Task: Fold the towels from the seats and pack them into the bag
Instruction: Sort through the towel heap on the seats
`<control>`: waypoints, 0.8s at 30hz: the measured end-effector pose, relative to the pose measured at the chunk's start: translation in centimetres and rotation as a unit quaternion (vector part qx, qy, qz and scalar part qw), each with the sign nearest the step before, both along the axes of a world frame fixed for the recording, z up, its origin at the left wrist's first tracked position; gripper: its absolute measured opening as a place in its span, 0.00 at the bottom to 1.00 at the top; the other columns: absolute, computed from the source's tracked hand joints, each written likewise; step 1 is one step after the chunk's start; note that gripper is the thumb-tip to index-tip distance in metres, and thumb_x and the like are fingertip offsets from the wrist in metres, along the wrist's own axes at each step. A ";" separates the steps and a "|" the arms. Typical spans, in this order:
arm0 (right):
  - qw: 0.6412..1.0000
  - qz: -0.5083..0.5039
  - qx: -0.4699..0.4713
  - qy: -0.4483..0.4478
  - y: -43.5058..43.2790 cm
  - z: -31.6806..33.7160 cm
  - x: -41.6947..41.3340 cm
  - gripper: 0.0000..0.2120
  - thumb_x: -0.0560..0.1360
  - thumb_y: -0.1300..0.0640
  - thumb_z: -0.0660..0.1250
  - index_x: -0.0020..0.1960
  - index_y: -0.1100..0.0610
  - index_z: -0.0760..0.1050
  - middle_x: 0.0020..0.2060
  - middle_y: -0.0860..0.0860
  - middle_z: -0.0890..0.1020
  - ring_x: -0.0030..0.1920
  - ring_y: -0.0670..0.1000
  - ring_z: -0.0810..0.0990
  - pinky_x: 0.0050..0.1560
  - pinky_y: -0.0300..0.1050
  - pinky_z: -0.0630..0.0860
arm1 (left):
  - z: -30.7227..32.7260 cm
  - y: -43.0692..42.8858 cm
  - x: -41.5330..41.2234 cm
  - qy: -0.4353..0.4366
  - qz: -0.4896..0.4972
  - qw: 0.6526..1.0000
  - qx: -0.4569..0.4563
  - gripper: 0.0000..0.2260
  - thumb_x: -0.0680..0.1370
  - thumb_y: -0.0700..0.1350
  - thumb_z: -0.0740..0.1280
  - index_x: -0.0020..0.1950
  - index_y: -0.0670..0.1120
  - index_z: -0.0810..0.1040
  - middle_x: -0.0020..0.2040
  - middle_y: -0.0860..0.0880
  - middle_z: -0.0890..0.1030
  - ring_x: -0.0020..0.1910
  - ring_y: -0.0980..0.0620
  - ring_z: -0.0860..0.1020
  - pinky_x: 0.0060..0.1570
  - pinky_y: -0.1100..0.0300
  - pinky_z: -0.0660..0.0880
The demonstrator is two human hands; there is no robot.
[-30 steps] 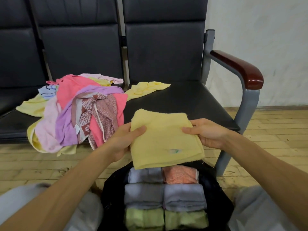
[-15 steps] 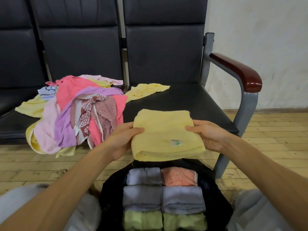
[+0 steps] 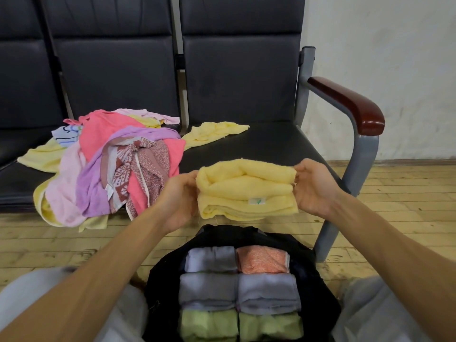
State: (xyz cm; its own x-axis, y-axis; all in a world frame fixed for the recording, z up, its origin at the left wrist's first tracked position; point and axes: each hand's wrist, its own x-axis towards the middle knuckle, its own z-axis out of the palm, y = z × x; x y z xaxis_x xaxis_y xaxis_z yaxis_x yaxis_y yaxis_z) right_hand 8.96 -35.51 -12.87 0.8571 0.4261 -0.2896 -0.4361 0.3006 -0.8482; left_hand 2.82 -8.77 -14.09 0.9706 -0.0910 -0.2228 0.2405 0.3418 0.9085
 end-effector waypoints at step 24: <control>0.942 0.156 -0.297 0.009 1.6 -5.3 -1.0 0.13 0.78 0.61 0.67 0.62 0.61 0.76 0.56 0.58 0.83 0.55 0.56 0.83 0.52 0.52 0.81 | -6.4 0.4 -1.8 0.030 -0.007 0.951 0.308 0.13 0.79 0.41 0.66 0.62 0.43 0.70 0.56 0.46 0.79 0.48 0.51 0.80 0.36 0.59 0.79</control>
State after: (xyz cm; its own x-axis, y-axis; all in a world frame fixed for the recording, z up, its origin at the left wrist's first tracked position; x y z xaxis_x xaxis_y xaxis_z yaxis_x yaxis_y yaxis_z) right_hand 7.95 -33.89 -18.16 0.7092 0.4156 -0.5694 -0.4401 -0.3700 -0.8182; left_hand 1.03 -8.38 -20.53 0.9538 0.0616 -0.2939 0.2998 -0.2545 0.9194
